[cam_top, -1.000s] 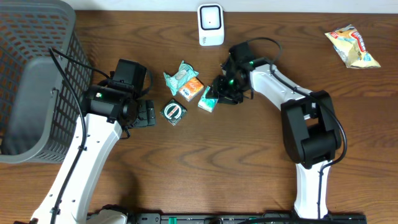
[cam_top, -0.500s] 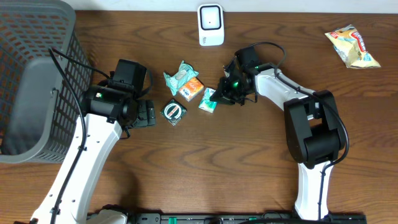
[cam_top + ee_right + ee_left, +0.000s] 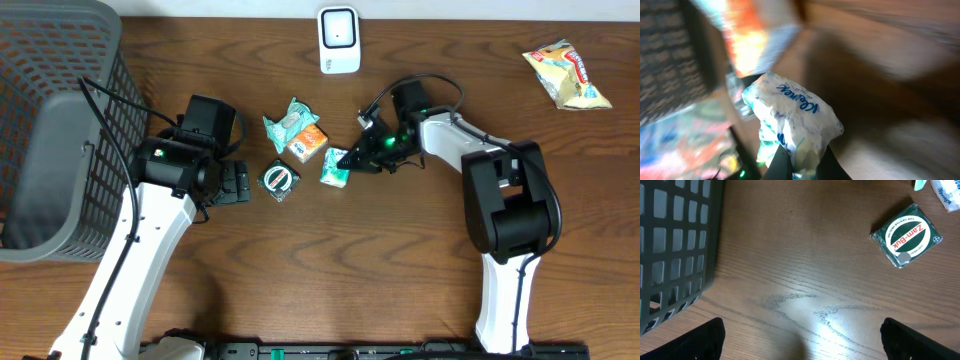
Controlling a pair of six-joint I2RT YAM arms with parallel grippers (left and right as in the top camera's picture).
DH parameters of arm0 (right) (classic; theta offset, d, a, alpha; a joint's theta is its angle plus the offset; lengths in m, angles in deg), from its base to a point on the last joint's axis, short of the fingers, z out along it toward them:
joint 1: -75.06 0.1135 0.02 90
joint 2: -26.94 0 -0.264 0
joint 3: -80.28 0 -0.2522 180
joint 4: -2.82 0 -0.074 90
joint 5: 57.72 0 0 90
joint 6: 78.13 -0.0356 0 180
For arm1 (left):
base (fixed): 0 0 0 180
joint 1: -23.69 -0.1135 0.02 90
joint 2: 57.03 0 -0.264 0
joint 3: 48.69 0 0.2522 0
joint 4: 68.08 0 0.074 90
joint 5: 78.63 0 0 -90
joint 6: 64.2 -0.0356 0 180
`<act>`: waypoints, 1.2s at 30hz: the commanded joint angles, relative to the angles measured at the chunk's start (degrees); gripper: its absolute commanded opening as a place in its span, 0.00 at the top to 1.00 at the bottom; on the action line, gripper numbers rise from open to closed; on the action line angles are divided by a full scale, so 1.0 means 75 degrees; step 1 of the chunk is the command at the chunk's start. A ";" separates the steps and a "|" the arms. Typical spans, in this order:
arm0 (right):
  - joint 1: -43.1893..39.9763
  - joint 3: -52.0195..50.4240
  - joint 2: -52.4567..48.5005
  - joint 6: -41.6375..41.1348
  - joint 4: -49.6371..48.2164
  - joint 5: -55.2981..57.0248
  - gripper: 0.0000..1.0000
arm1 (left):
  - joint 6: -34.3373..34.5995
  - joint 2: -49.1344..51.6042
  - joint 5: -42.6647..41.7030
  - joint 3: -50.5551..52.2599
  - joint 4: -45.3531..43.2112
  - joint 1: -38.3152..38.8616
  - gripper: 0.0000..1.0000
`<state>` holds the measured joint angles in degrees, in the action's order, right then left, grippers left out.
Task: Scan the item barcode
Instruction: 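Grasp the Kleenex tissue pack with the right gripper, then lift the tissue pack up toward the scanner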
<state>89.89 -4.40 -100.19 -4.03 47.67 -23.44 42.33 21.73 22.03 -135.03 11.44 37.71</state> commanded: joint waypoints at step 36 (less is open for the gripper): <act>-0.0979 0.0012 0.2597 0.3162 -0.1478 -0.4505 0.99 | 0.0012 0.0029 0.0073 0.0006 0.0023 -0.0026 0.02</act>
<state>82.74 -4.48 -83.58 18.28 37.68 -55.59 42.31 21.73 22.03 -135.03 11.42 37.71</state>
